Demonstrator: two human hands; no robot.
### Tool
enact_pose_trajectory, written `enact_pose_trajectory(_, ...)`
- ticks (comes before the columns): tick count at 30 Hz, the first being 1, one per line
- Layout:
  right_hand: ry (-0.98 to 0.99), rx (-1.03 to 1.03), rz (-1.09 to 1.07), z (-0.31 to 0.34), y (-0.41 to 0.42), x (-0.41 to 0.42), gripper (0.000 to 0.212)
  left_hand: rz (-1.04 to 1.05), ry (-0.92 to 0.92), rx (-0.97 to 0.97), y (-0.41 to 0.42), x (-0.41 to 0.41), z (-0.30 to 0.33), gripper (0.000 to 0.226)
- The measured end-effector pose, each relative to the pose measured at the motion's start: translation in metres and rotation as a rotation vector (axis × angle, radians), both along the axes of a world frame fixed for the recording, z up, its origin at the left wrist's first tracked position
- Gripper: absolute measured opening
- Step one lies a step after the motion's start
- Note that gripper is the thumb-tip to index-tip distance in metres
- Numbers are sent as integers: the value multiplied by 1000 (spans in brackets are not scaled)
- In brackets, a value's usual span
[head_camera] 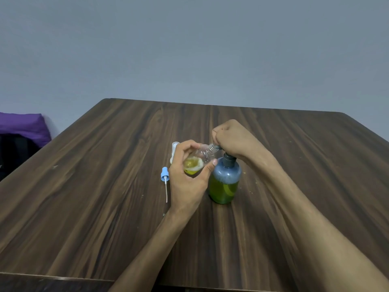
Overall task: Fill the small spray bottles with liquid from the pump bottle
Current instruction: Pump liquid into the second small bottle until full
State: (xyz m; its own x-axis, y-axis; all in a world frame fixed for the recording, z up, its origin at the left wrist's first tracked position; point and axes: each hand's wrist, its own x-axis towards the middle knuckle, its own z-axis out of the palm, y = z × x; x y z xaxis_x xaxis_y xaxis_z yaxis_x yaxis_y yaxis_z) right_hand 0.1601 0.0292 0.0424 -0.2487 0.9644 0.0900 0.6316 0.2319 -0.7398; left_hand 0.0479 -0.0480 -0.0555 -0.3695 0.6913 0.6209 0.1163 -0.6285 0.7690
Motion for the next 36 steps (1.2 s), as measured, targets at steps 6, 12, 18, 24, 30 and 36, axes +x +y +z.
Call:
enact_pose_trajectory(6,-20,16,-21,0,-2,0,26,-4,-10,-7,1,0,-1,46)
enact_pose_trajectory(12,30,44,-9,9,-1,-1,25,-9,-16,-7,-1,0,1,47)
enact_pose_trajectory(18,-26,13,-26,4,-3,-1,25,2,-6,-5,0,0,1,49)
enact_pose_trajectory(24,-37,-24,-42,-1,3,-2,30,6,-15,-2,2,0,-1,47)
enact_pose_trajectory(30,-4,27,-29,11,0,0,26,-2,-4,4,1,1,-1,46)
enact_pose_trajectory(36,-21,-2,-29,4,-4,-1,26,-3,0,11,3,0,-2,45)
